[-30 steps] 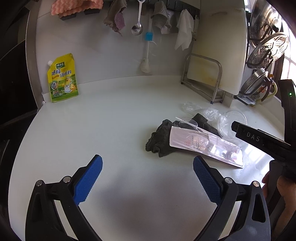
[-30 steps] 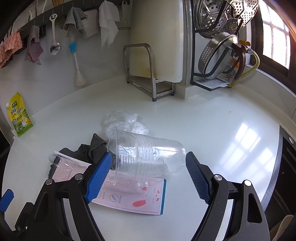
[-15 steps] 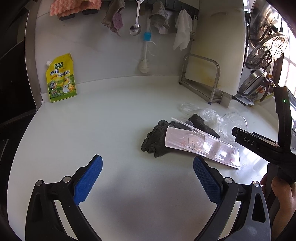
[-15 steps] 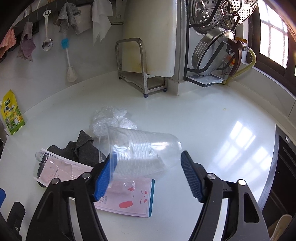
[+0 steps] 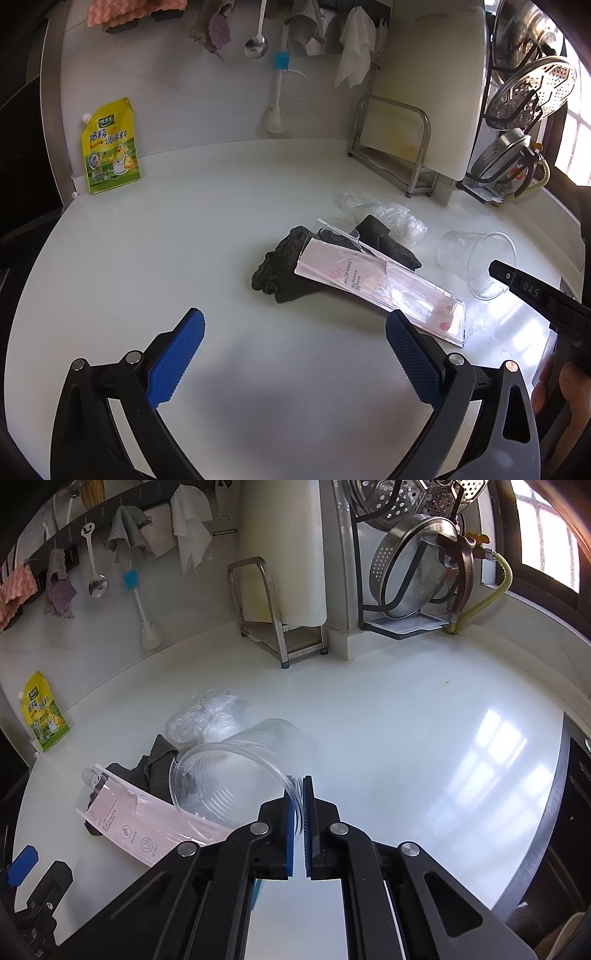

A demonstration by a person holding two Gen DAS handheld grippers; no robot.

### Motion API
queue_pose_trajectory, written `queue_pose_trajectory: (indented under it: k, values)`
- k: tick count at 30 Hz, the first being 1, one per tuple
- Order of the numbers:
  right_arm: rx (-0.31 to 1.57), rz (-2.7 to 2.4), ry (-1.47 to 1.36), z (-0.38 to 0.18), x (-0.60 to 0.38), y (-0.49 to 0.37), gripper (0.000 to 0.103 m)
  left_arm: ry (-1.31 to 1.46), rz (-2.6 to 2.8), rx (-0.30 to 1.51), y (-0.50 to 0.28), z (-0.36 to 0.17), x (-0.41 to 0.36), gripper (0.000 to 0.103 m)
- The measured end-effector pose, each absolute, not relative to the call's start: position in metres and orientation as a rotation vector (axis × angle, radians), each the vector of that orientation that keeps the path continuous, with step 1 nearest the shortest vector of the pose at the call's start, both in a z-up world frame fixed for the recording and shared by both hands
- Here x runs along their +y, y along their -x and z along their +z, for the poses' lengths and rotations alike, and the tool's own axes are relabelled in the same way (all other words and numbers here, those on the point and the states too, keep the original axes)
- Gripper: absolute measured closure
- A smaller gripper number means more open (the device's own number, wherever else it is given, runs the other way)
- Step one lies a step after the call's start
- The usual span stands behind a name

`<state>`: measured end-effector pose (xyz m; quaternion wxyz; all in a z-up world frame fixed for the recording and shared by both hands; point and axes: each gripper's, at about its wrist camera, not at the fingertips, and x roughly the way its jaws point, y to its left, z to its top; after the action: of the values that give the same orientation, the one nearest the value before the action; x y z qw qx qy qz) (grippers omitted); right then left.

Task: Collect trash
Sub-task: 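Lower the open left tool over the pink toothbrush package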

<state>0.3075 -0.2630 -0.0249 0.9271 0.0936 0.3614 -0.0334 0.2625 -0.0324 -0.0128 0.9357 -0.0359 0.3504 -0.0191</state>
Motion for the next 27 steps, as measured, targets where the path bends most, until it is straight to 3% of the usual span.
queue_pose_trajectory:
  k: [27]
  values:
    - [0.669,-0.124,-0.375,-0.023,-0.367,-0.280,0.099,0.136,0.103,0.932,-0.331,-0.025,-0.127,0.006]
